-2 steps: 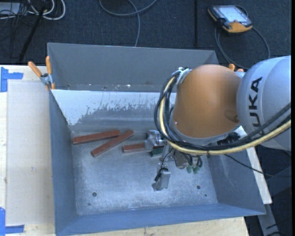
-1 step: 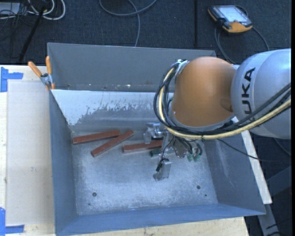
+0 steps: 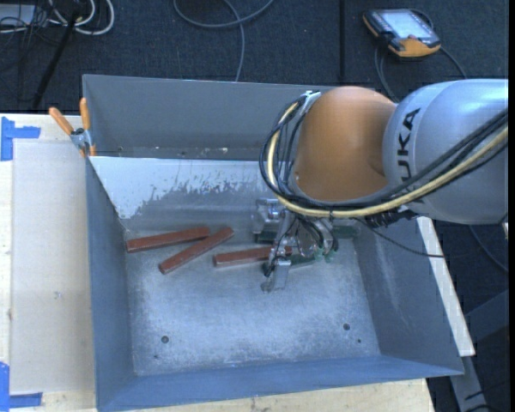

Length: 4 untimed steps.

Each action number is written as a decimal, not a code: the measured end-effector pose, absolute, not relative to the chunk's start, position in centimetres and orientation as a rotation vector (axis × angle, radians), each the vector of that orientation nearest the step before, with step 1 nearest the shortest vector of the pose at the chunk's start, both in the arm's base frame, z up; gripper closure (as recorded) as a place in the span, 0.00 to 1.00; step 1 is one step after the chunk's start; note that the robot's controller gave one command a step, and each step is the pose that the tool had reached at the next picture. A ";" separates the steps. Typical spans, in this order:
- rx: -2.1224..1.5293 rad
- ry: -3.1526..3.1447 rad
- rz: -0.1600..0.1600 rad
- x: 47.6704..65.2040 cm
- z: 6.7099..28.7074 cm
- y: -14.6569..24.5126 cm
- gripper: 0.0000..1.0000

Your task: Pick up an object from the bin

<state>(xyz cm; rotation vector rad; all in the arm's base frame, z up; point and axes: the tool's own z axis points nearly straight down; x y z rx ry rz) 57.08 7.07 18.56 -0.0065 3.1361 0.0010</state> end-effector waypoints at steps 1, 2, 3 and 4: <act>-0.009 3.141 0.000 58.4 16.0 6.1 0.00; -0.341 3.119 -0.001 61.9 7.6 -1.0 1.00; -0.340 3.120 -0.001 61.9 7.6 -1.0 1.00; -0.339 3.123 0.000 61.8 7.9 -1.0 1.00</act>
Offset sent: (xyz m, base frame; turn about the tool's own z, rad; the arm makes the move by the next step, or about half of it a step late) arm 0.0460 -0.0795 -0.1133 -0.2177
